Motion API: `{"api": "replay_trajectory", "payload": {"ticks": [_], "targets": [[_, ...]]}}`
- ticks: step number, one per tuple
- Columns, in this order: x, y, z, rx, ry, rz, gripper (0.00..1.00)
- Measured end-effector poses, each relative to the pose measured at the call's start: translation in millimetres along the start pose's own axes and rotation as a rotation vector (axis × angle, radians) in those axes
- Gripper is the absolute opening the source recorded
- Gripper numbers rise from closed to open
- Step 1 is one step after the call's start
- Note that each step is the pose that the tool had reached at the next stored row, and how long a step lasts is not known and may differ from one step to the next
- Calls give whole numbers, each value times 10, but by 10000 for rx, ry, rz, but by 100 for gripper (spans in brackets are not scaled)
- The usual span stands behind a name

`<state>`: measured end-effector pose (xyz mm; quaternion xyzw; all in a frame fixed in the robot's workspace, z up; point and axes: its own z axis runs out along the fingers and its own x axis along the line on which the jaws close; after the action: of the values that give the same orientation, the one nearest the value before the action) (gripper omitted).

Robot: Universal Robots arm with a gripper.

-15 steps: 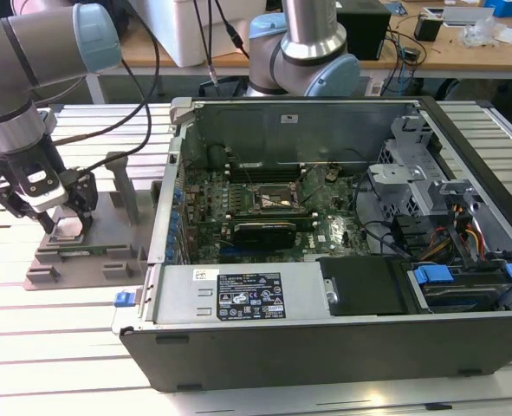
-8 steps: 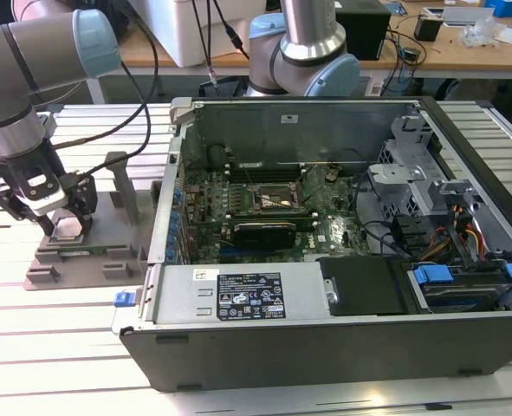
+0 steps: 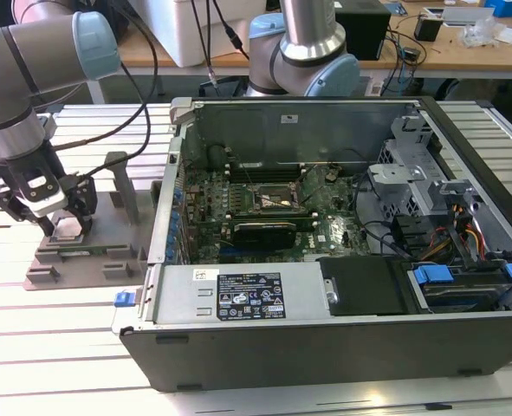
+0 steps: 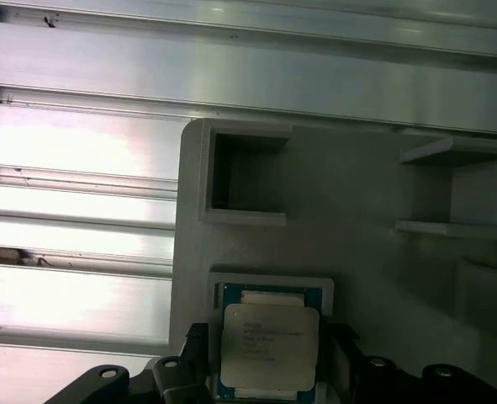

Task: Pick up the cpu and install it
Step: 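Pick up the cpu and move it towards the insertion slot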

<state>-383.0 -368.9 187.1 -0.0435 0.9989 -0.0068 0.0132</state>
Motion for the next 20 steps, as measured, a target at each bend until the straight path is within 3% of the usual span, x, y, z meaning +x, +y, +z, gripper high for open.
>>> {"api": "replay_trajectory", "payload": {"ticks": [5,7,15,19,20], "targets": [[0,0,4,-1,-1,1,65],[0,0,5,0,-1,1,55],[-1,0,-2,7,-9,0,55],[-3,-1,-122,17,-1,0,55],[-5,-1,-191,20,-1,0,55]]}}
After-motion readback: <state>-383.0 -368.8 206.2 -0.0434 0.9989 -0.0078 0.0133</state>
